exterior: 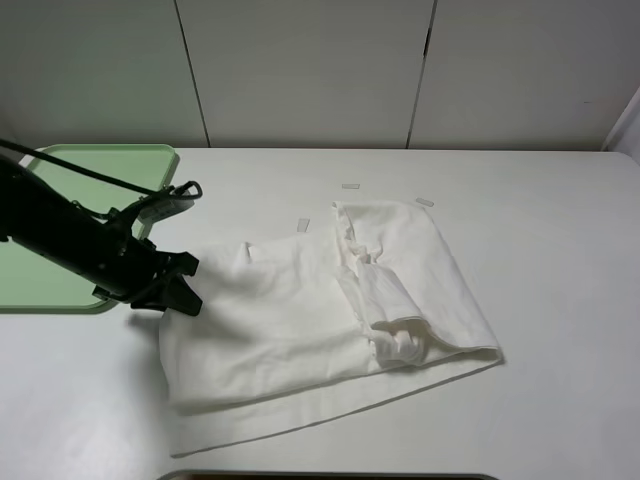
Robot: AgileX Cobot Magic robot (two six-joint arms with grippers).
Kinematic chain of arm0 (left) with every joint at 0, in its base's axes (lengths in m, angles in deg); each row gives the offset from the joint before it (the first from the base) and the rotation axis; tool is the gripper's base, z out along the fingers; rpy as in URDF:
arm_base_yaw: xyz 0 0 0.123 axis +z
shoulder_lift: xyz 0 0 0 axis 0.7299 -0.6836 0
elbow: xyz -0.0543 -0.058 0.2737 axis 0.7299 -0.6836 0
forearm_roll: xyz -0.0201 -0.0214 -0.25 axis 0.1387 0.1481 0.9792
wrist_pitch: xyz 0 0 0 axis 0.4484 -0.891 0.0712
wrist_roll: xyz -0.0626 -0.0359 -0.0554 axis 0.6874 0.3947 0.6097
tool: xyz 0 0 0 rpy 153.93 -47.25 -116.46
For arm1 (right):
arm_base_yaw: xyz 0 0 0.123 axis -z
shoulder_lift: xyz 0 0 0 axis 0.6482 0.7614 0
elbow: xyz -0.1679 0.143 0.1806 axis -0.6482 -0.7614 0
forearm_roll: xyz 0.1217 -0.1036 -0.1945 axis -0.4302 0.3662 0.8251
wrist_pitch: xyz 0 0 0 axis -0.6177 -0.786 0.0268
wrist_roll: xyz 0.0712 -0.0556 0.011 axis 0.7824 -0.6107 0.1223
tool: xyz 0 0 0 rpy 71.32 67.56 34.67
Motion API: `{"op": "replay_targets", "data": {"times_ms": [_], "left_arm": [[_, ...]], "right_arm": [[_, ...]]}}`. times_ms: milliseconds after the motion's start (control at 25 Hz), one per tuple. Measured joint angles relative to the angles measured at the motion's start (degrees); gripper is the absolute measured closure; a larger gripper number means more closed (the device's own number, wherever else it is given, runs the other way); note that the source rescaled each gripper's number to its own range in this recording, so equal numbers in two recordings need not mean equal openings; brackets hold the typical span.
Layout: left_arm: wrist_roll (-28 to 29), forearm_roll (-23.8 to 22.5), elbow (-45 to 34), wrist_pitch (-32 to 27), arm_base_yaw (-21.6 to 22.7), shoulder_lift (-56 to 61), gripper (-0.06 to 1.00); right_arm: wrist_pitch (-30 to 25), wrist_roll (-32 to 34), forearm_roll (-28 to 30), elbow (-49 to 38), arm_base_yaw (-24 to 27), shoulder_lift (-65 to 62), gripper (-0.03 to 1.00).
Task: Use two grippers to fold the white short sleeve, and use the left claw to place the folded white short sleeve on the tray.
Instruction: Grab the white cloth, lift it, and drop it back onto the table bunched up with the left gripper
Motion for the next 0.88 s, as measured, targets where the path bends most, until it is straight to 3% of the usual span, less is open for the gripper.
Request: {"op": "replay_targets", "data": {"times_ms": [80,120,160,280,360,400,480,520,560,600,680,800,840,880], "left_arm": [[8.52,-8.81,3.81,-2.97,0.73,-0.02,0.9],[8.52,-8.81,3.81,-2.97,0.73,-0.02,0.9],[12.67,-13.56,5.83,-4.27,0.95,-0.02,0.9],[29.3,-33.76,13.93,-9.4,1.35,-0.06,0.9],[36.35,-44.64,17.94,-11.96,1.35,-0.06,0.9],[36.35,-44.64,17.94,-11.96,1.35,-0.06,0.9],[40.05,-50.07,19.56,-13.33,1.35,-0.06,0.9],[43.8,-55.55,21.87,-14.85,1.35,-0.06,0.9],[43.8,-55.55,21.87,-14.85,1.35,-0.06,0.9],[47.29,-60.07,23.94,-16.5,1.35,-0.06,0.9],[47.54,-60.67,26.06,-17.81,1.4,-0.06,0.9],[40.62,-53.81,26.17,-18.51,1.4,-0.06,0.9],[34.1,-46.37,26.17,-18.72,1.1,-0.06,0.9],[31.32,-41.9,26.17,-18.77,0.66,-0.06,0.9]], "right_arm": [[0.0,0.0,0.0,0.0,0.0,0.0,-0.03],[0.0,0.0,0.0,0.0,0.0,0.0,-0.03],[0.0,0.0,0.0,0.0,0.0,0.0,-0.03],[0.0,0.0,0.0,0.0,0.0,0.0,-0.03],[0.05,0.0,0.0,0.0,0.0,0.0,-0.03],[0.05,0.0,0.0,0.0,0.0,0.0,-0.03],[0.05,0.0,0.0,0.0,0.0,0.0,-0.03],[0.05,0.0,0.0,0.0,0.0,0.0,-0.03],[0.05,0.0,0.0,0.0,0.0,0.0,-0.03],[0.05,0.0,0.0,0.0,0.0,0.0,-0.03],[0.05,0.0,0.0,0.0,0.0,0.0,-0.03],[0.05,0.0,0.0,0.0,0.0,0.0,-0.03],[0.05,0.0,0.0,0.0,0.0,0.0,-0.03],[0.05,0.0,0.0,0.0,0.0,0.0,-0.03]]}}
